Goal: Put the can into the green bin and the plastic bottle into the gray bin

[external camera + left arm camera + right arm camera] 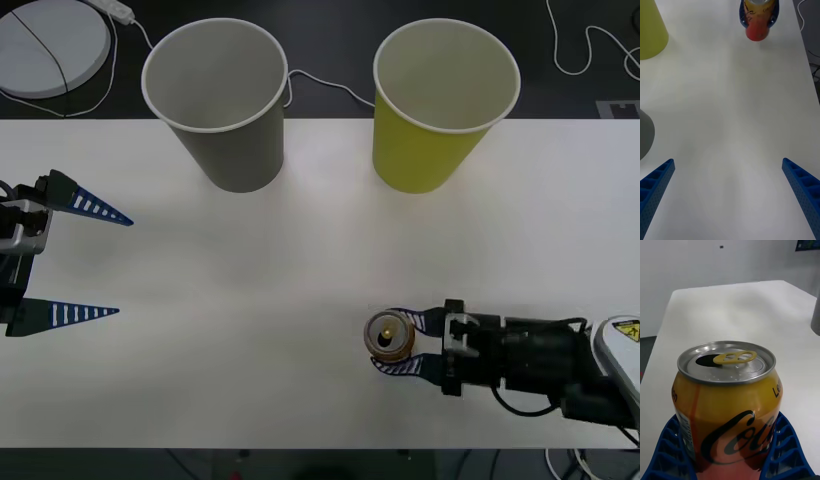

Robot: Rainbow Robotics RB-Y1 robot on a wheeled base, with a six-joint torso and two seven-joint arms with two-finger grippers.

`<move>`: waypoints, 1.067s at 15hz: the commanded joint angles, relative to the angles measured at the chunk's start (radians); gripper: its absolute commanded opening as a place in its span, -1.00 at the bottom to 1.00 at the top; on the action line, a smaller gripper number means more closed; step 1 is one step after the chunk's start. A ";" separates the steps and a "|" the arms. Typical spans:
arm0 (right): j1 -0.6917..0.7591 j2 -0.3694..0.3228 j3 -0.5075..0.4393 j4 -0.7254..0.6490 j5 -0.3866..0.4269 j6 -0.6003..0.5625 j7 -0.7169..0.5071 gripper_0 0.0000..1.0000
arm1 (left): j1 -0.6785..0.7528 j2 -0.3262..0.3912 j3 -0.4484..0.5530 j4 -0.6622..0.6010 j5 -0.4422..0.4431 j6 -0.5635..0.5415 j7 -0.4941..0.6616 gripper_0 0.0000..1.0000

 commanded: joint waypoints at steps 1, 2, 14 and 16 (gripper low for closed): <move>0.026 -0.035 -0.050 -0.146 0.099 -0.004 -0.223 -1.00 | 0.000 0.000 0.000 0.000 0.000 0.000 0.000 1.00; 0.029 -0.050 -0.060 -0.179 0.115 -0.003 -0.285 -1.00 | 0.000 0.000 0.000 0.000 0.000 0.000 0.000 1.00; -0.016 -0.299 -0.303 -0.548 0.192 -0.159 -1.061 -1.00 | 0.000 0.000 0.000 0.000 0.000 0.000 0.000 1.00; -0.049 -0.346 -0.338 -0.570 0.172 -0.205 -1.158 -1.00 | 0.000 0.000 0.000 0.000 0.000 0.000 0.000 1.00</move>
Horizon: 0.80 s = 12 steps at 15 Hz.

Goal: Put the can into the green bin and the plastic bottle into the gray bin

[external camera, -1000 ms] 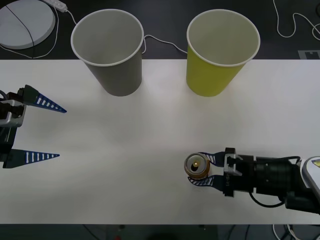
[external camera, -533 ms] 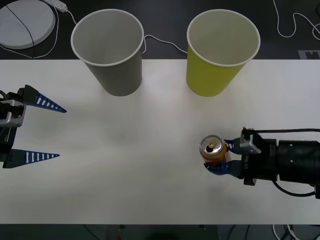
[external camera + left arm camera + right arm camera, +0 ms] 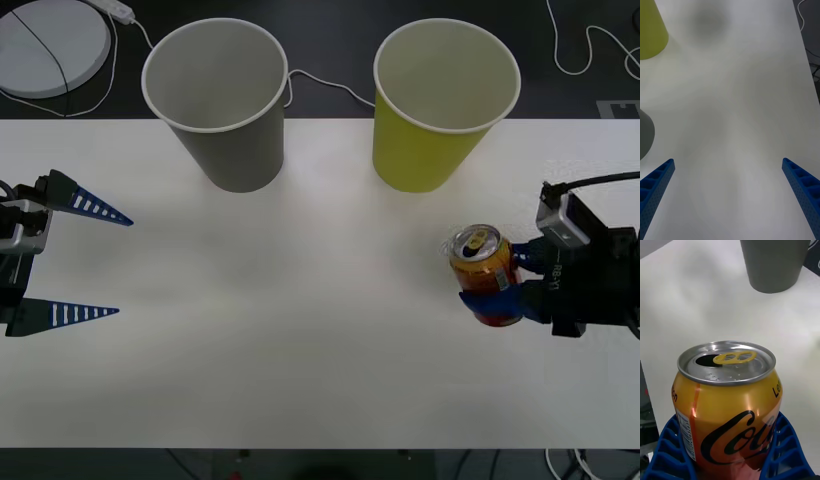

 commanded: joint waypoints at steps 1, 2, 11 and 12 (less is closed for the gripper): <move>-0.050 -0.076 -0.047 -0.028 -0.036 -0.055 -0.141 -1.00 | 0.000 0.000 0.000 0.000 0.000 0.000 0.000 1.00; -0.067 -0.107 -0.054 -0.032 -0.050 -0.059 -0.191 -1.00 | 0.000 0.000 0.000 0.000 0.000 0.000 0.000 1.00; -0.375 -0.337 -0.025 0.060 -0.053 -0.211 -0.488 -1.00 | 0.000 0.000 0.000 0.000 0.000 0.000 0.000 1.00; -0.432 -0.368 0.015 0.097 -0.052 -0.213 -0.488 -1.00 | 0.000 0.000 0.000 0.000 0.000 0.000 0.000 1.00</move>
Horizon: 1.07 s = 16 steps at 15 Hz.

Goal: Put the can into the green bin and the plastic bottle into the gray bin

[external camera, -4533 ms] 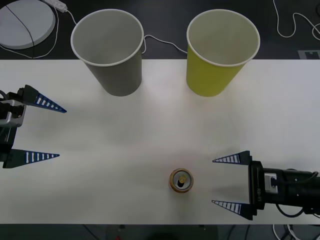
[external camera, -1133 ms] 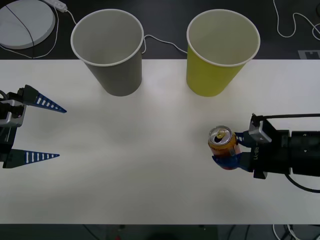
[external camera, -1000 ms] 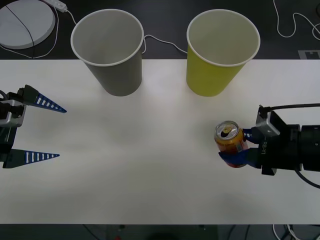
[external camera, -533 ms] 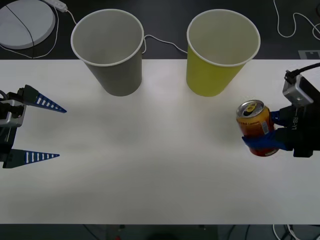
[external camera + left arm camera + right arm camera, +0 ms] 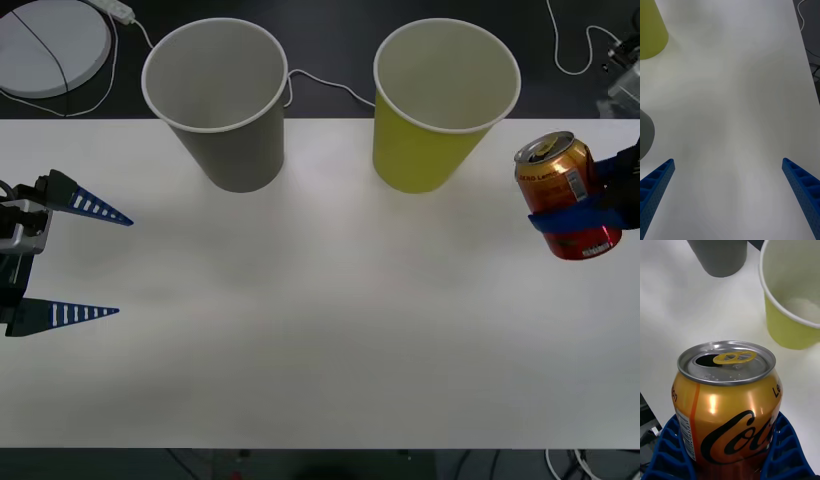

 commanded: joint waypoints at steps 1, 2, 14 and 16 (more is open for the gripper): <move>-0.144 -0.066 0.095 0.099 0.002 -0.015 -0.001 -1.00 | 0.000 0.000 0.000 0.000 0.000 0.000 0.000 1.00; -0.213 -0.083 0.149 0.150 0.002 -0.015 0.001 -1.00 | 0.000 0.000 0.000 0.000 0.000 0.000 0.000 1.00; -0.908 0.063 0.684 0.754 0.174 -0.019 0.010 -1.00 | 0.000 0.000 0.000 0.000 0.000 0.000 0.000 1.00; -0.935 0.118 0.697 0.816 0.235 -0.006 0.013 -1.00 | 0.000 0.000 0.000 0.000 0.000 0.000 0.000 1.00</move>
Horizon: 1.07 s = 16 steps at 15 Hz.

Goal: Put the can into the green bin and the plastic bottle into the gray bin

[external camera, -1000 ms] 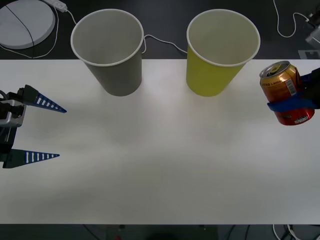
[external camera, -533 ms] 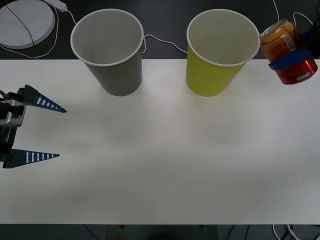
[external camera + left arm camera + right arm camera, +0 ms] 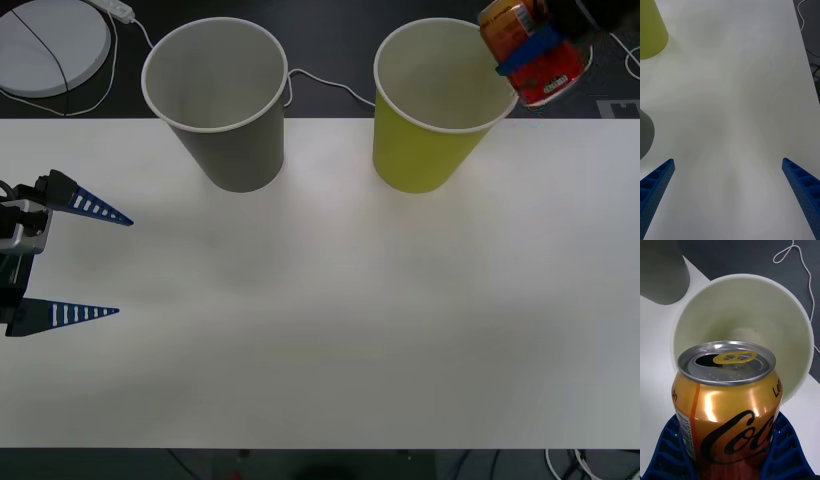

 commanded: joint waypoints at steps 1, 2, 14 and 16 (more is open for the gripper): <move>-0.032 0.070 0.011 0.071 0.078 0.017 0.011 -1.00 | 0.000 0.000 0.000 0.000 0.000 0.000 0.000 1.00; -0.043 0.096 0.011 0.105 0.101 0.020 0.028 -1.00 | 0.000 0.000 0.000 0.000 0.000 0.000 0.000 1.00; -0.090 0.174 0.020 0.201 0.139 0.040 0.155 1.00 | 0.000 0.000 0.000 0.000 0.000 0.000 0.000 1.00; -0.093 0.146 0.020 0.155 0.123 0.008 0.155 1.00 | 0.000 0.000 0.000 0.000 0.000 0.000 0.000 1.00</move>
